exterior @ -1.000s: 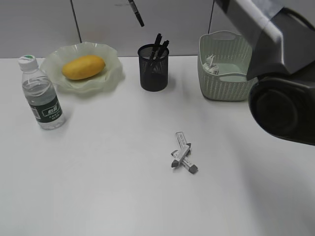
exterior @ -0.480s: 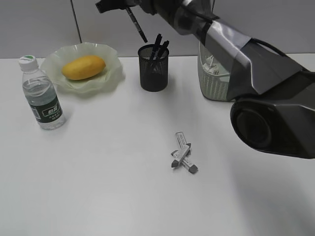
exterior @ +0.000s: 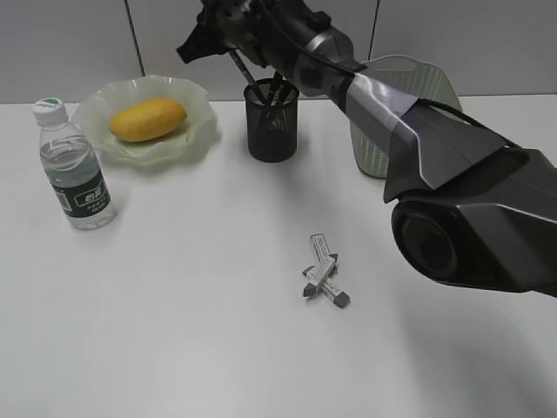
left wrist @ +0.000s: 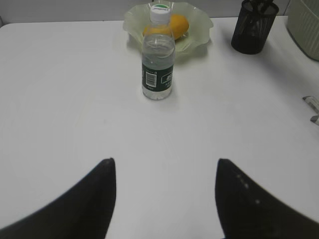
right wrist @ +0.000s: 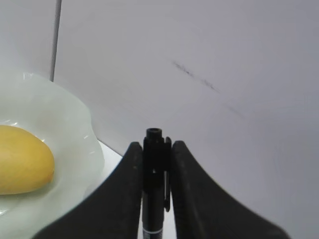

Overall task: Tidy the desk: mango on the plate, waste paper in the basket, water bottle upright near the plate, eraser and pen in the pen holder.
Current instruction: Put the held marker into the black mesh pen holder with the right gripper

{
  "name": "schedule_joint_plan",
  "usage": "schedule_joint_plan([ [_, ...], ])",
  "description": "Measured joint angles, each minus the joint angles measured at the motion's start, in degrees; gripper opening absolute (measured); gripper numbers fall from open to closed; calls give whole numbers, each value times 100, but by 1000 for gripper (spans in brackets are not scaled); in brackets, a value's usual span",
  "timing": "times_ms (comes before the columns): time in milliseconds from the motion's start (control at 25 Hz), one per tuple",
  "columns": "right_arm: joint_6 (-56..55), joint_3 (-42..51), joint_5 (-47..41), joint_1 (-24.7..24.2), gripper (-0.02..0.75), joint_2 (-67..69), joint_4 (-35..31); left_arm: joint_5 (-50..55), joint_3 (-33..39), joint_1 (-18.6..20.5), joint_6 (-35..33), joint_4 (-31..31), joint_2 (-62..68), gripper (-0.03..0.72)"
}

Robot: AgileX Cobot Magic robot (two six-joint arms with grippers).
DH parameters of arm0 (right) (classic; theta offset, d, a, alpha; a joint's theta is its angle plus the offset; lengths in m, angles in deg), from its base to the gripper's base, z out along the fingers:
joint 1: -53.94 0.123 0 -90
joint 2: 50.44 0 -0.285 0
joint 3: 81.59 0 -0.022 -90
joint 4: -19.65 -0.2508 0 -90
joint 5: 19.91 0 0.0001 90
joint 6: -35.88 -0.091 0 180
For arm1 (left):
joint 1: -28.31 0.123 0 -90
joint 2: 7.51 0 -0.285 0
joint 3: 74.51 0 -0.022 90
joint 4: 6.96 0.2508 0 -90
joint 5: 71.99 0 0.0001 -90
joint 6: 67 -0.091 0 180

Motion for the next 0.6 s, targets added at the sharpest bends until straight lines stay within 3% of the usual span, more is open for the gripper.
schedule_joint_plan([
  [400, 121, 0, -147, 7, 142, 75, 67, 0, 0, 0, 0, 0, 0, 448],
  [480, 256, 0, -208, 9, 176, 75, 67, 0, 0, 0, 0, 0, 0, 447],
  [600, 332, 0, -287, 9, 295, 75, 9, 0, 0, 0, 0, 0, 0, 446],
])
